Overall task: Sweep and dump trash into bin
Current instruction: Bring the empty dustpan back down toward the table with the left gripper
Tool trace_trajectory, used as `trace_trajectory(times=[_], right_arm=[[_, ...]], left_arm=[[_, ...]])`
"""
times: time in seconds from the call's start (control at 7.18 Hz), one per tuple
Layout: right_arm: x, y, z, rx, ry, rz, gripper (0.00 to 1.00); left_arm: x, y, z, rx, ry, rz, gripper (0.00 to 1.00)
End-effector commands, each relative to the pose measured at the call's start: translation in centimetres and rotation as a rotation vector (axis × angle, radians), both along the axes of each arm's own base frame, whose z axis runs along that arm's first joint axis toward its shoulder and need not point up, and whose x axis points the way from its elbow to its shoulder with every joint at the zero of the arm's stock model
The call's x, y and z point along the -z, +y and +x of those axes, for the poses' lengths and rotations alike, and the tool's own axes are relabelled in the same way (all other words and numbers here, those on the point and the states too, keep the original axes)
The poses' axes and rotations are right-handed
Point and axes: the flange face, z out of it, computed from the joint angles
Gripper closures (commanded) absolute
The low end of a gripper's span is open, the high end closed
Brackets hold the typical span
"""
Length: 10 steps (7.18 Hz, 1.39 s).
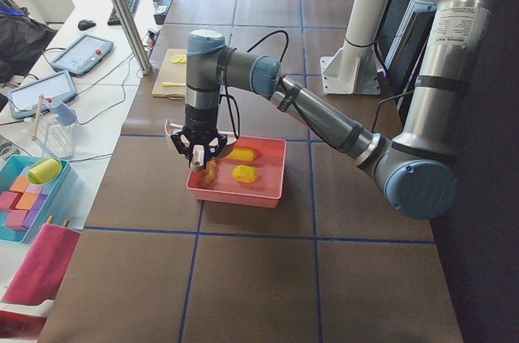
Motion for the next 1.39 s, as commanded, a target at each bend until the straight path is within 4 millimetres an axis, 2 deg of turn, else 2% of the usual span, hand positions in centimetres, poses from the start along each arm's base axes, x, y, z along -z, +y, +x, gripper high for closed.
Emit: trace_trajectory(times=[0.0, 0.28, 0.56, 0.7, 0.97, 1.11, 1.25], right_arm=[[-3.3, 0.6, 0.5, -0.011, -0.028, 0.033, 1.0], [-4.6, 0.7, 0.5, -0.095, -0.042, 0.006, 1.0], [-6.9, 0.8, 0.0, -0.116, -0.039, -0.055, 1.0], [-7.5, 1.0, -0.3, -0.113, -0.062, -0.108, 1.0], [-7.6, 0.9, -0.5, -0.11, -0.064, -0.115, 0.97], [-7.1, 0.7, -1.1, -0.097, -0.088, -0.121, 0.95], [-6.8, 0.2, -2.3, -0.08, -0.102, -0.124, 0.9]], left_arm=[[3.2, 0.1, 5.3, 0.033, 0.116, -0.036, 1.0], [5.1, 1.1, 7.8, 0.027, 0.227, -0.076, 1.0], [6.8, 1.8, 12.7, 0.016, 0.251, -0.108, 1.0], [7.2, 2.6, 14.9, 0.003, 0.255, -0.123, 1.0], [8.1, 2.8, 17.0, -0.014, 0.262, -0.126, 0.99], [8.2, 3.1, 18.4, -0.039, 0.26, -0.129, 0.99], [8.3, 3.1, 18.5, -0.039, 0.262, -0.13, 0.98]])
